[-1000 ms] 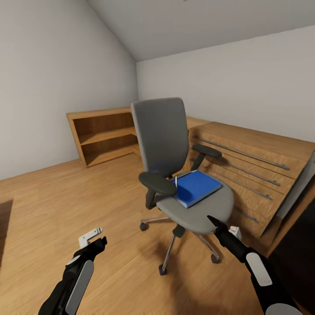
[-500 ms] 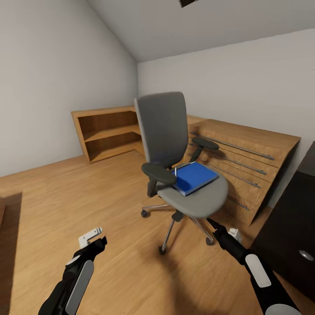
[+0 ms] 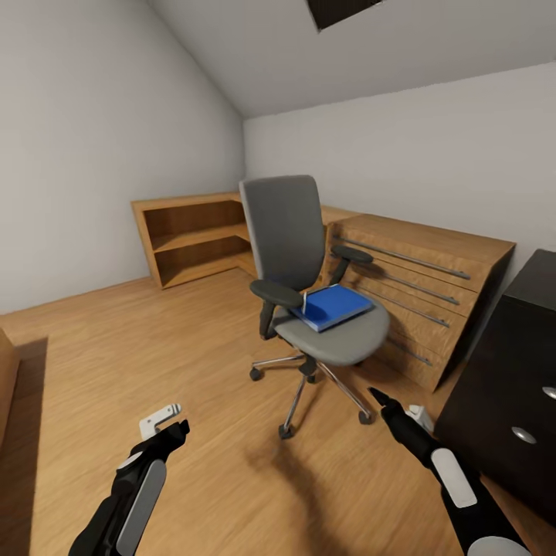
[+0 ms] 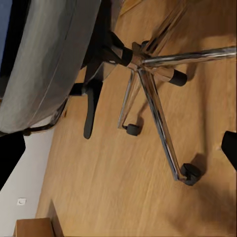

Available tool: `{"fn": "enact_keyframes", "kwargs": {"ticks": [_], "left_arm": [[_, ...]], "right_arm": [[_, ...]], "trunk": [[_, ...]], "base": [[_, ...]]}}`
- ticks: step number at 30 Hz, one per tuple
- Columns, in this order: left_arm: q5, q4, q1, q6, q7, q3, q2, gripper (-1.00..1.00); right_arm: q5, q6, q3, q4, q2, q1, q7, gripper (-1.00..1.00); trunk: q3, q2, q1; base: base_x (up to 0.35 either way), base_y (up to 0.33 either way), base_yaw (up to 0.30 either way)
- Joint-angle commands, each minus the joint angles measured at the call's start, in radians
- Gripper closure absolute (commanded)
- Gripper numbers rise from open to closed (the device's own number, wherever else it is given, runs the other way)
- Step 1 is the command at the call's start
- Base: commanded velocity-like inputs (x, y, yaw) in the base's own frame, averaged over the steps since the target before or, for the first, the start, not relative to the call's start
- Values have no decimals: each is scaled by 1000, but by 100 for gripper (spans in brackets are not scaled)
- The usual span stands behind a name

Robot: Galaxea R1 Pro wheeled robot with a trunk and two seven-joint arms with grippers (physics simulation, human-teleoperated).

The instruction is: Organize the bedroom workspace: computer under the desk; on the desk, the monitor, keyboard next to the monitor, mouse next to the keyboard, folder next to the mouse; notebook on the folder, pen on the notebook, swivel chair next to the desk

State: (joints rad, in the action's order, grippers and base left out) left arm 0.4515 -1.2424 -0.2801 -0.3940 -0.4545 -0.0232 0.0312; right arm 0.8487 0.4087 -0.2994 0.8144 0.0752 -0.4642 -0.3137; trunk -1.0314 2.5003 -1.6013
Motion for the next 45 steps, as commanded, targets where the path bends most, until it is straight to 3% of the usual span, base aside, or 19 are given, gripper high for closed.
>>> {"fn": "enact_keyframes", "kwargs": {"ticks": [1, 3, 7, 10, 13, 16, 19, 23, 26, 27, 34, 45], "left_arm": [[10, 11, 0, -3, -5, 0, 0, -100], [9, 44, -1, -2, -7, 1, 1, -100], [10, 96, -1, 0, -9, 12, 4, -100], [8, 198, -1, 10, -8, 39, 5, -100], [8, 303, 0, 60, -6, 58, 3, -100], [7, 394, -1, 112, -4, 64, 1, -100], [6, 497, -1, 165, -2, 78, 1, -100], [5, 644, 0, 265, 3, 122, 1, -100], [5, 748, 0, 407, 39, 176, 1, -100], [6, 809, -1, 510, 73, 215, 0, -100], [7, 881, -1, 690, 105, 254, 0, -100], [7, 886, 0, 699, 104, 256, 1, -100]], "right_arm": [[2, -6, -2, 0, -1, -1, 32, -100], [-20, -52, 3, 0, -4, -1, 105, -100], [-89, -170, 32, -5, -20, -1, 188, -100], [-164, -294, 68, -70, -26, -1, 247, -100], [-254, -431, 108, -211, -28, -1, 274, -100], [-316, -543, 127, -325, -32, -1, 281, -100], [-392, -662, 139, -442, -53, -1, 284, -100], [-504, -818, 144, -612, -82, -1, 289, -100], [-526, -938, 144, -736, -88, -1, 290, -100], [-532, -993, 144, -792, -90, 0, 289, -100], [-545, -1056, 145, -832, -95, 33, 283, -100], [-546, -1112, 146, -834, -96, 38, 284, -100]], "trunk": [[3, 0, 1], [10, -3, 3], [23, -31, 18], [32, -52, 30], [42, -73, 41], [51, -94, 53], [61, -115, 64], [73, -143, 80], [83, -164, 91], [86, -171, 95], [108, -220, 122], [142, -297, 164]], "base": [[-2, 0, 0], [0, 0, 0], [0, 0, 0], [0, 0, 0], [0, 0, 0], [0, 0, 0], [0, 0, 0], [0, 0, 0], [0, 0, 0], [0, 0, 0], [0, 0, 0], [0, 0, 0]]}}
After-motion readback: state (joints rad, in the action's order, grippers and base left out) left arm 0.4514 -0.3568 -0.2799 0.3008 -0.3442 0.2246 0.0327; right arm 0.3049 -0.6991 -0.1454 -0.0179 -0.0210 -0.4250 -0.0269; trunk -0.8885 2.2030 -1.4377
